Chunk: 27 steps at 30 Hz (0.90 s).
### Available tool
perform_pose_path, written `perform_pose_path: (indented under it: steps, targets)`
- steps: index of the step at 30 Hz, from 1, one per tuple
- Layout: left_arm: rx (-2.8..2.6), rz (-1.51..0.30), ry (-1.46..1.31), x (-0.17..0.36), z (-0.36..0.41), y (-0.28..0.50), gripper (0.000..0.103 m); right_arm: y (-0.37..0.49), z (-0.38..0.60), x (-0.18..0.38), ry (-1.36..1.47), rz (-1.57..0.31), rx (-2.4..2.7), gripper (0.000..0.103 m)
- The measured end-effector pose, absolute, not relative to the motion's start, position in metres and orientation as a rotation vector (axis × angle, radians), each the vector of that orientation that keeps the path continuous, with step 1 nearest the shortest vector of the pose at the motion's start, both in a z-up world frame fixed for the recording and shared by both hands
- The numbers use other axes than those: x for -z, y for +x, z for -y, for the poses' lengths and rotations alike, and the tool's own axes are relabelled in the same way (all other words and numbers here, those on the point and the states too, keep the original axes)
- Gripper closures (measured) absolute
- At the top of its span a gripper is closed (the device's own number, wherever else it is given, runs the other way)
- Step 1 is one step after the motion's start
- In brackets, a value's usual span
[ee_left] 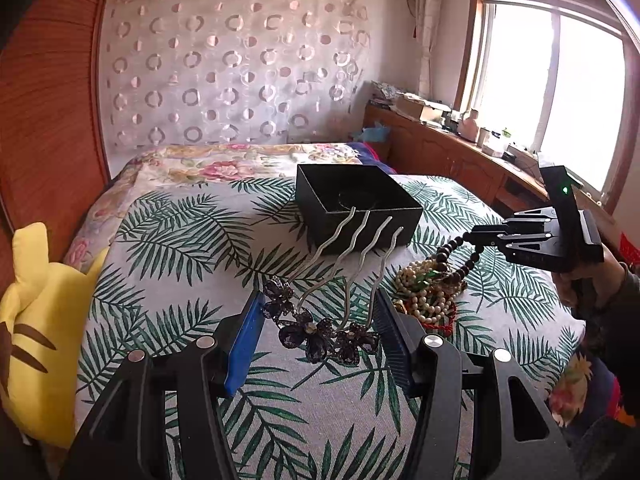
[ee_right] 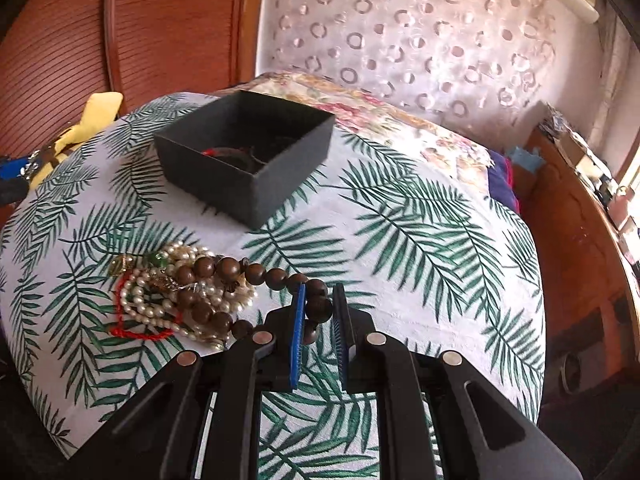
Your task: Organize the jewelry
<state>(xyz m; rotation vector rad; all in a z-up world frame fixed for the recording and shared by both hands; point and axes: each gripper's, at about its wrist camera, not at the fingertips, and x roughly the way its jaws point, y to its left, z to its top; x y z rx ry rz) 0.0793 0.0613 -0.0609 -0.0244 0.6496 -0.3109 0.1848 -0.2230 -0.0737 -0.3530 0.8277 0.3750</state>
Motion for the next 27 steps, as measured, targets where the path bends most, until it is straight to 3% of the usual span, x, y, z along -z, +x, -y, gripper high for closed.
perform_pose_path:
  steps: [1, 4, 5, 11, 22, 24, 27]
  targets:
    - [0.311, -0.65, -0.024, 0.061, -0.061, 0.079, 0.05, 0.185, 0.224, 0.074, -0.355, -0.826, -0.368, 0.087]
    - [0.31, -0.651, -0.022, 0.061, -0.06, 0.079, 0.05, 0.178, 0.222, 0.068, -0.345, -0.784, -0.372, 0.059]
    - [0.31, -0.651, -0.023, 0.061, -0.06, 0.079, 0.05, 0.176, 0.221, 0.065, -0.336, -0.772, -0.386, 0.055]
    - [0.311, -0.652, -0.027, 0.063, -0.059, 0.078, 0.05, 0.161, 0.183, 0.06, -0.339, -0.757, -0.58, 0.055]
    - [0.312, -0.65, -0.028, 0.063, -0.061, 0.079, 0.05, 0.174, 0.14, 0.085, -0.428, -0.857, -0.691, 0.069]
    - [0.314, -0.65, -0.027, 0.064, -0.06, 0.08, 0.05, 0.173, 0.14, 0.085, -0.449, -0.861, -0.688, 0.085]
    - [0.314, -0.649, -0.029, 0.063, -0.061, 0.08, 0.05, 0.168, 0.142, 0.086, -0.477, -0.856, -0.689, 0.095]
